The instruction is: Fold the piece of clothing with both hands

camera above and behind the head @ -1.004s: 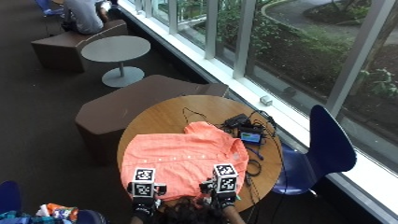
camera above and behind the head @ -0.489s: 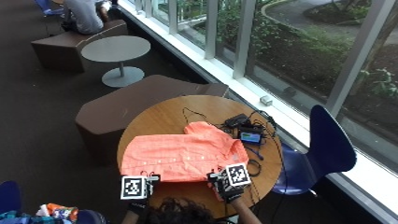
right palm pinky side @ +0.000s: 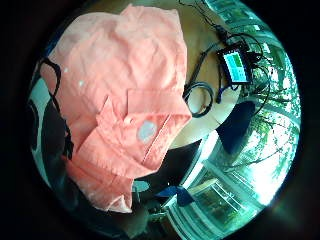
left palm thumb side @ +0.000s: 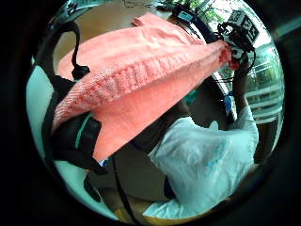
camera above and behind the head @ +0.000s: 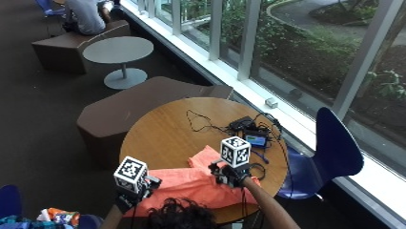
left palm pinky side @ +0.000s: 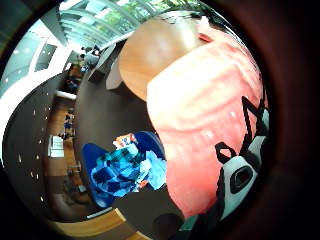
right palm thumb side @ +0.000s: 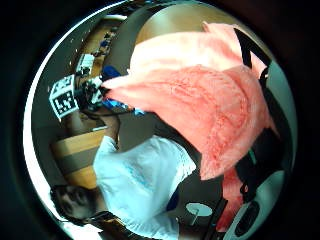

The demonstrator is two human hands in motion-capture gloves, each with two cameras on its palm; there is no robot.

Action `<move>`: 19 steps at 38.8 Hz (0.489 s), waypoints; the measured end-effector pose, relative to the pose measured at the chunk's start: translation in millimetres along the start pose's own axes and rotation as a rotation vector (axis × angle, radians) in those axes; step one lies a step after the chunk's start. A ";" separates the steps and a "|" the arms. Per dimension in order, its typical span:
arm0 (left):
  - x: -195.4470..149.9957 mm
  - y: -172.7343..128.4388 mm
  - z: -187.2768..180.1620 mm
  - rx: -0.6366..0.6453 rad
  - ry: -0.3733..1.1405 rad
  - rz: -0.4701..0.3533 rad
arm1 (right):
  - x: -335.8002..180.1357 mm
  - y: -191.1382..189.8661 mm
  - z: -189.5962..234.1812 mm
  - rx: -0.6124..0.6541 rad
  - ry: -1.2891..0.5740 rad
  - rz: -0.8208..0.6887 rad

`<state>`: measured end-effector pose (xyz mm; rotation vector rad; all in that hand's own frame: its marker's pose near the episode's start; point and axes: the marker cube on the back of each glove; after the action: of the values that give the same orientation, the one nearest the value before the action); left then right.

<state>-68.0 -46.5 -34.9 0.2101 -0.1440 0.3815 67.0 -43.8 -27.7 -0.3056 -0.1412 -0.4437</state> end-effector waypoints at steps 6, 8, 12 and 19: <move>-16.5 -48.3 34.4 -0.233 0.119 -0.083 | 39.2 -99.9 -20.6 0.039 -0.052 0.105; -23.1 -66.9 46.6 -0.271 0.124 -0.102 | 51.9 -130.4 -16.6 0.030 -0.048 0.142; -31.6 -92.0 80.7 -0.341 0.153 -0.123 | 66.0 -169.2 -6.0 0.021 -0.003 0.182; -34.7 -114.1 128.0 -0.415 0.210 -0.127 | 59.6 -183.3 3.9 -0.055 0.059 0.173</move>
<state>-68.9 -191.6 62.8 -0.2299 -0.0003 0.2379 38.9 -223.8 35.5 -0.3551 -0.0449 -0.2852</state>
